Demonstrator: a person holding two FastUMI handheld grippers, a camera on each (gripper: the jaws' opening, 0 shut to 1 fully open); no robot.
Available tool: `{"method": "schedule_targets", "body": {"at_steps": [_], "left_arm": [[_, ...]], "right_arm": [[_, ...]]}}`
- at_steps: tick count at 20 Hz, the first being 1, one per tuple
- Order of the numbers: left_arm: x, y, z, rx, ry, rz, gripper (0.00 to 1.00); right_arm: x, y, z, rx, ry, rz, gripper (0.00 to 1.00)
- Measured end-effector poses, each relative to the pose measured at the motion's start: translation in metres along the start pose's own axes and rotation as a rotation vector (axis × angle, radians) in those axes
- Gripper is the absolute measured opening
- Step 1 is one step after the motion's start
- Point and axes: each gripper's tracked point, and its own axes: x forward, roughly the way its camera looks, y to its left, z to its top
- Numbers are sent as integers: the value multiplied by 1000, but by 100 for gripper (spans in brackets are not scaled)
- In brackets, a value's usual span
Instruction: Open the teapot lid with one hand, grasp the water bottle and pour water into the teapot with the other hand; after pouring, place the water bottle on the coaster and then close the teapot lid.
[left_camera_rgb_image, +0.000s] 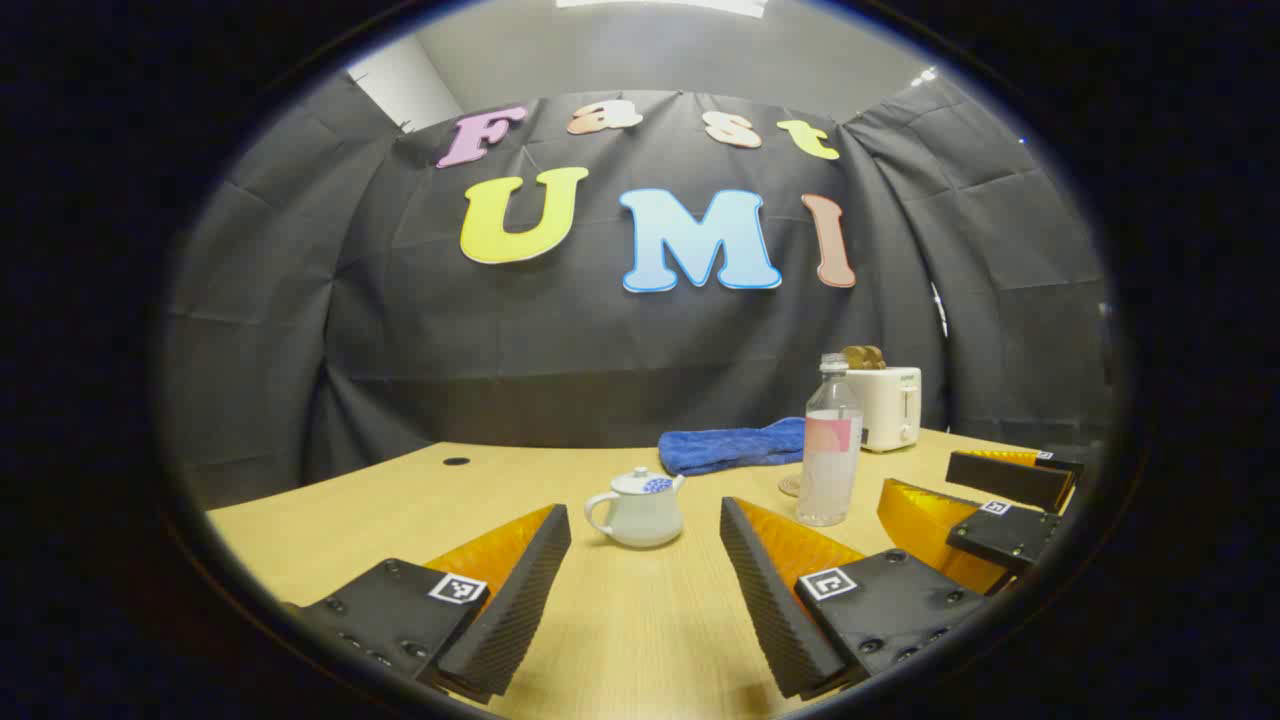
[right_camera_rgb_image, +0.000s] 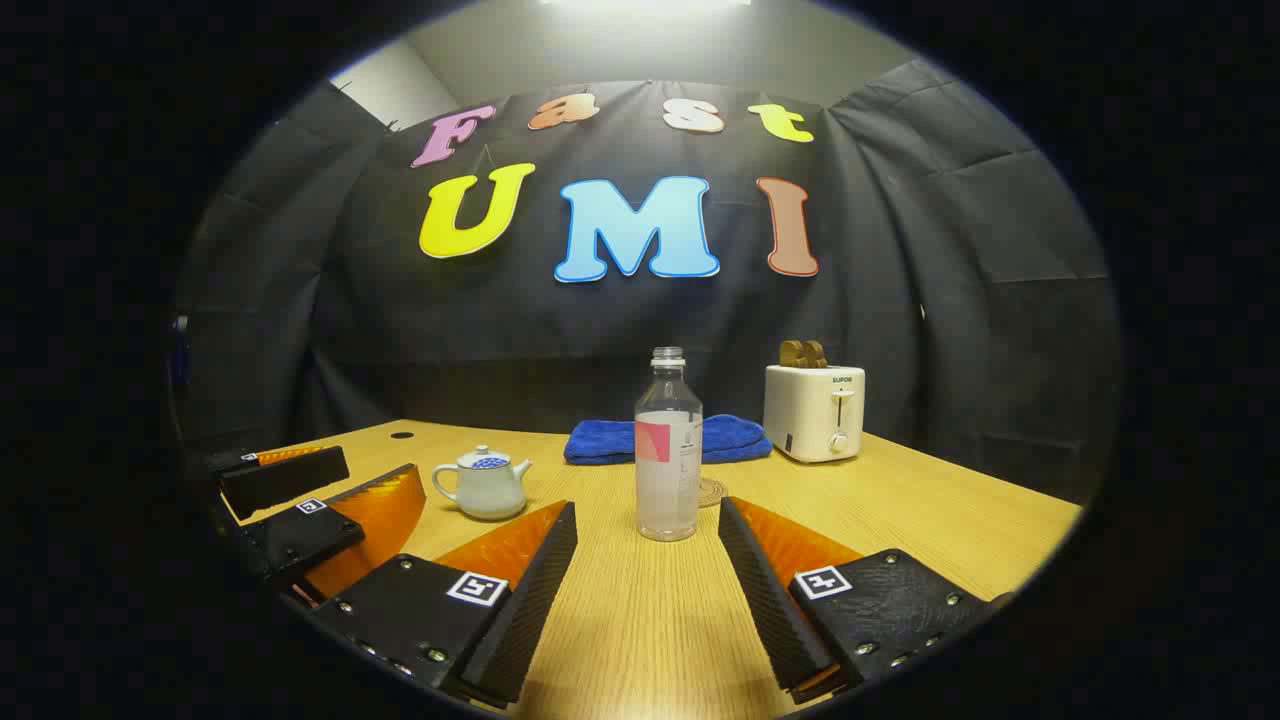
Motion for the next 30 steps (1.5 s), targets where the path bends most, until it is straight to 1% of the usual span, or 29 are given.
{"method": "schedule_targets", "body": {"at_steps": [8,14,15,17,18,19,20,21,23,27,30], "left_arm": [[0,0,0,-1,0,0,99],[0,0,0,0,0,1,99],[1,1,0,1,2,7,99],[0,9,-1,4,9,49,99],[-1,11,-1,3,8,62,99],[-1,6,0,2,5,36,99],[0,-5,2,-1,-5,-18,99],[4,-10,1,0,0,-46,98],[9,-11,-2,1,11,-66,99],[23,-10,-3,-3,18,-72,100],[37,-14,-2,-3,14,-113,100]], "right_arm": [[0,0,0,0,-1,1,89],[1,-2,-1,0,1,-17,89],[0,-3,-1,0,3,-30,89],[0,-5,-2,2,3,-48,89],[-1,-4,-1,2,4,-44,89],[0,1,0,1,-2,-12,89],[2,3,0,-1,5,8,89],[4,3,-3,0,9,10,89],[8,5,0,-4,7,15,89],[17,2,0,-1,3,11,89],[29,0,-3,-3,27,6,89]]}}
